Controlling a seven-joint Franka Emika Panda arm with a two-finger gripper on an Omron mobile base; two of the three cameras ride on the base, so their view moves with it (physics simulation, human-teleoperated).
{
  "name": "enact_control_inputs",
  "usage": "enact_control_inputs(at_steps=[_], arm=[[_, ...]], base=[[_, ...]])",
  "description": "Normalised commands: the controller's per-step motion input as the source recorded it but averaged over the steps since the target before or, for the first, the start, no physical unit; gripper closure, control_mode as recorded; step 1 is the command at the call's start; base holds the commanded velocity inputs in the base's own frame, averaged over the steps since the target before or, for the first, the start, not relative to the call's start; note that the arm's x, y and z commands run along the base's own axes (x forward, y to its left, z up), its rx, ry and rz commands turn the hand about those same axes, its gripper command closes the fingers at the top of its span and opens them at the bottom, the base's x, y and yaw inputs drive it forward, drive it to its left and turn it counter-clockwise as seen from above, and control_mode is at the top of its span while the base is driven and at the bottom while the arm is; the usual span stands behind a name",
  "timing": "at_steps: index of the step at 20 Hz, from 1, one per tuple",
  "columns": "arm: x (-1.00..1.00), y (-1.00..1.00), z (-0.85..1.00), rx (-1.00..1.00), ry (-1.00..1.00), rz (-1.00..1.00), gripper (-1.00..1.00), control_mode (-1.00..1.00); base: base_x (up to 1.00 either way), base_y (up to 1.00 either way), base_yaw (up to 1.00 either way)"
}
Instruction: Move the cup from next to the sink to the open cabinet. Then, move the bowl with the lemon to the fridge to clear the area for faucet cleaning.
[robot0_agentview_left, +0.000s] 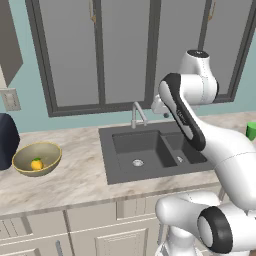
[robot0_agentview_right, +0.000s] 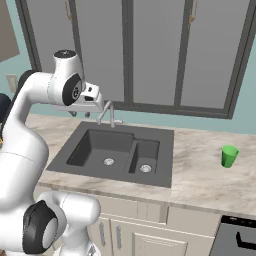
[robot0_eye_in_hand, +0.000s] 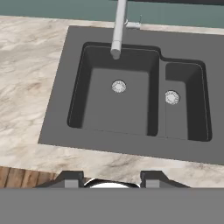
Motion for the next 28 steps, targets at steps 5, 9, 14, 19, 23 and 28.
enact_control_inputs(at_steps=[5,9,14,19,23,28], arm=[[-0.15,0.00,-0.01,0.00,0.00,0.00,-1.00,-1.00],[-0.17,0.00,-0.05,0.00,0.00,0.00,-1.00,-1.00],[0.00,0.00,0.00,0.00,0.00,0.00,-1.00,-1.00],[-0.12,0.01,-0.08,0.00,0.02,0.00,-1.00,-1.00],[-0.25,0.04,-0.12,0.01,0.01,0.00,-1.00,1.00],[0.00,0.00,0.00,0.00,0.00,0.00,-1.00,1.00]], base=[[0.00,0.00,0.00],[0.00,0.00,0.00],[0.00,0.00,0.00],[0.00,0.00,0.00],[-0.74,0.35,0.00],[-0.11,0.67,0.00]])
